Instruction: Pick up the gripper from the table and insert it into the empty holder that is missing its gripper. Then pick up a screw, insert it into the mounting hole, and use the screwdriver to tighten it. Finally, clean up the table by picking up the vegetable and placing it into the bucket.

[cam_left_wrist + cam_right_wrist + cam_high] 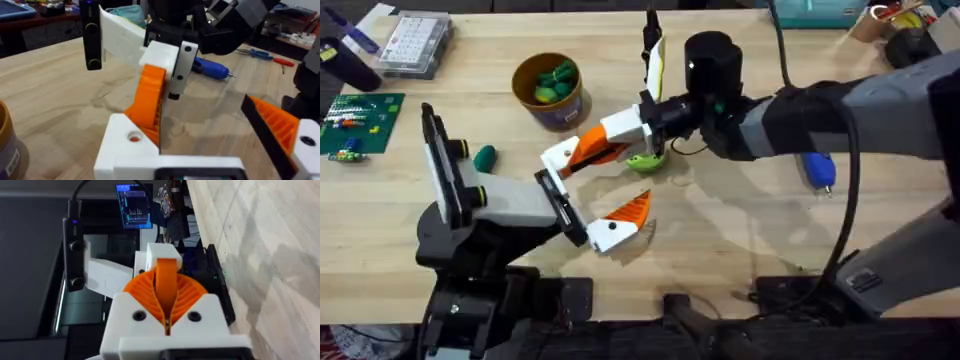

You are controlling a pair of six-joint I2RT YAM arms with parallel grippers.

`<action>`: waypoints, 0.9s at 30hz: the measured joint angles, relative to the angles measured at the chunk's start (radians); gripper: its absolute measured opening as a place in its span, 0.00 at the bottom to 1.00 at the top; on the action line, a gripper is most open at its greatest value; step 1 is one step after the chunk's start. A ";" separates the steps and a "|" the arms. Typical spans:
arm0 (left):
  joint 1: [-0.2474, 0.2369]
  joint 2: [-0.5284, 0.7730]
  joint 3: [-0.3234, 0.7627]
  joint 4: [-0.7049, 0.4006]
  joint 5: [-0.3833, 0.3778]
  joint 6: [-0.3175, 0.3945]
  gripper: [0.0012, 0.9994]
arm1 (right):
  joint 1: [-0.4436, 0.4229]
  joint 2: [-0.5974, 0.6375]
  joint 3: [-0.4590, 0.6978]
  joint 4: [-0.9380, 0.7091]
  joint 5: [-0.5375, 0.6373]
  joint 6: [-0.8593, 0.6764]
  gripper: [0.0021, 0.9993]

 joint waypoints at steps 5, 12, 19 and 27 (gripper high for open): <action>0.001 0.000 0.000 0.000 -0.007 -0.002 0.99 | 0.005 0.000 0.000 -0.002 0.018 0.008 0.14; 0.003 0.000 0.000 0.005 -0.042 0.009 0.99 | 0.026 0.023 0.000 -0.016 0.063 0.010 0.65; 0.003 0.000 0.000 0.005 -0.047 0.017 0.99 | 0.027 0.028 0.000 -0.015 0.062 0.010 0.74; 0.001 0.000 0.000 0.003 -0.014 0.028 0.99 | 0.001 0.028 0.000 -0.011 -0.001 0.010 0.78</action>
